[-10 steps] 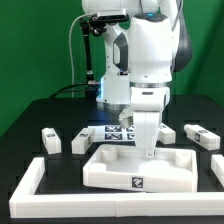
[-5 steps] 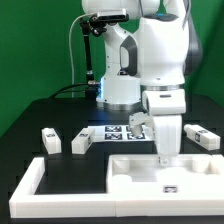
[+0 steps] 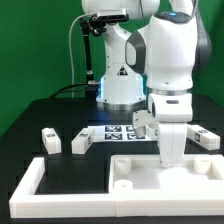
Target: Assemble desk
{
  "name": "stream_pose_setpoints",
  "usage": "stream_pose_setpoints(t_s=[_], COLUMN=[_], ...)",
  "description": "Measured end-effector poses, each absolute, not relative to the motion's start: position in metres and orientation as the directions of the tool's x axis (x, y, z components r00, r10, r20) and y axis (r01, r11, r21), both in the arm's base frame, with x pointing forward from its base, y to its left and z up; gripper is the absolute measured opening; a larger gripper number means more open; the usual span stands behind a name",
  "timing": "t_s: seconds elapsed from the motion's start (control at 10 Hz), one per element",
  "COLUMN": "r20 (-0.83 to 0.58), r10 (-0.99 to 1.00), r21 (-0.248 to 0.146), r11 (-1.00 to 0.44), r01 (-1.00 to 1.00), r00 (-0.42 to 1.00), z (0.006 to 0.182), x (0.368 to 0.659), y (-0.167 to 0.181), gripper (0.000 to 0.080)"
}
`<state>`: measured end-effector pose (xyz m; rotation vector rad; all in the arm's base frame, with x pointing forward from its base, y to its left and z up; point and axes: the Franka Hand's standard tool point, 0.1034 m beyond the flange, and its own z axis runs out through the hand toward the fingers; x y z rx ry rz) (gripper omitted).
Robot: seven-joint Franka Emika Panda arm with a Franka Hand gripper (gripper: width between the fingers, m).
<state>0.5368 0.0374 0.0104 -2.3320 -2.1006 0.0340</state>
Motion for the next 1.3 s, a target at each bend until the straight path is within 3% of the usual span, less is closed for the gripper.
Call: stream_pose_setpoints(t_s=[0.1,0.3,0.4,0.5,0.6,1.1,1.2,1.3], r20=[-0.014,-0.014,-0.014,-0.014,-0.014,-0.014,-0.017,-0.025], r10=[0.994,0.994,0.994,0.994,0.994,0.994,0.989,0.984], r21=[-0.017,-0.018,-0.018,-0.018,-0.018,-0.018,-0.016,-0.005], r11=[-0.105,-0.106,-0.106,-0.106,-0.106,-0.106,-0.148,-0.179], r01=[0.994,0.994,0.994,0.994,0.994,0.994,0.989,0.984], r00=[0.105,0.106,0.106,0.106,0.106,0.106,0.147,0.179], z=[0.01,0.01,0.01,0.01,0.01,0.01,0.014,0.03], x=[0.537,0.537,0.536,0.536,0.536,0.536,0.537,0.54], y=[0.037,0.037,0.037,0.037,0.037,0.037,0.04,0.048], gripper=[0.0058,0.0373,0.0373,0.0554,0.062,0.0649,0.0649,0.0649])
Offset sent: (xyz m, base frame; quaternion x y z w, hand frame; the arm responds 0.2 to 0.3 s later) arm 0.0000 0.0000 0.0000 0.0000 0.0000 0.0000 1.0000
